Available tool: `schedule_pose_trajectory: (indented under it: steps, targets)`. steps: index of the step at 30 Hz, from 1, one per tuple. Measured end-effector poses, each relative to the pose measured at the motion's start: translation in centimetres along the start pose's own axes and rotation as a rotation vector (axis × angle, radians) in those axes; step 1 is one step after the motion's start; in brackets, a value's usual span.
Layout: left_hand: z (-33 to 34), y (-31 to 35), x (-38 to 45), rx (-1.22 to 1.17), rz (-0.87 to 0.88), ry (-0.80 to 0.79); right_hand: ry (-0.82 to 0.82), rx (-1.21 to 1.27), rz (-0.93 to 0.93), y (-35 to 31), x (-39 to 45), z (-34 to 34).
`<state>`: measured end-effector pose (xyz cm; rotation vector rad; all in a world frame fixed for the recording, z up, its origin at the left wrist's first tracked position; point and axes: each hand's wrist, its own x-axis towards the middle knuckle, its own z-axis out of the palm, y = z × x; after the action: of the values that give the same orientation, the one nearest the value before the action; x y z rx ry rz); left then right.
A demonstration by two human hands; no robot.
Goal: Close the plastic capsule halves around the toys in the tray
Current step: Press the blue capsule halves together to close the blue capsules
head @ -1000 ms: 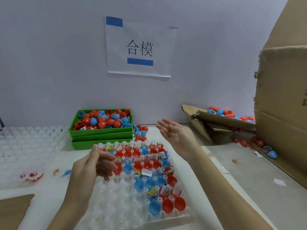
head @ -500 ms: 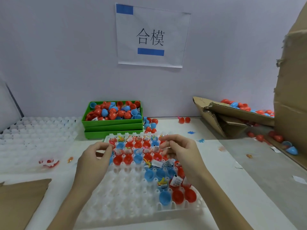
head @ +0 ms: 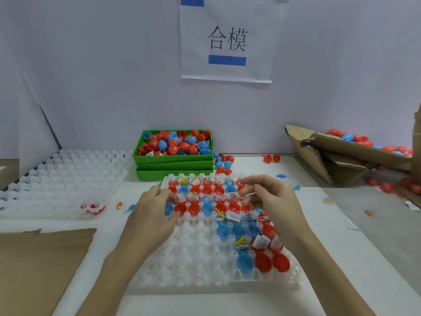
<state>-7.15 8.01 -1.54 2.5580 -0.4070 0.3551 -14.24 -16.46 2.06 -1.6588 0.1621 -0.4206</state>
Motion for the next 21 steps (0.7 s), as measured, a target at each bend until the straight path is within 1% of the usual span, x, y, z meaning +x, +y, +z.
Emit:
schedule_pose_trajectory:
  steps: [2,7,11,13,15,19,21]
  targets:
    - [0.0,-0.2,0.0,0.002,-0.017,-0.007,0.000,-0.010,0.001,0.1,0.0,0.1]
    - [0.0,-0.2,0.0,-0.100,-0.028,0.053,-0.020,-0.022,0.003,0.2,0.0,0.2]
    - [-0.8,0.5,-0.3,-0.141,0.072,0.159,-0.060,-0.030,-0.001,0.2,0.0,0.2]
    - [-1.2,1.3,-0.5,-0.220,0.155,0.186,-0.112,-0.067,-0.021,0.2,-0.1,0.4]
    - [-1.4,2.5,-0.8,-0.357,0.209,0.188,-0.197,-0.110,-0.050,0.2,-0.3,0.7]
    - [-1.3,4.3,-1.6,-0.531,0.282,0.128,-0.409,-0.028,-0.030,0.4,-0.9,1.7]
    - [-1.3,4.6,-1.7,-0.588,0.279,0.083,-0.409,-0.022,-0.079,0.5,-0.9,1.9]
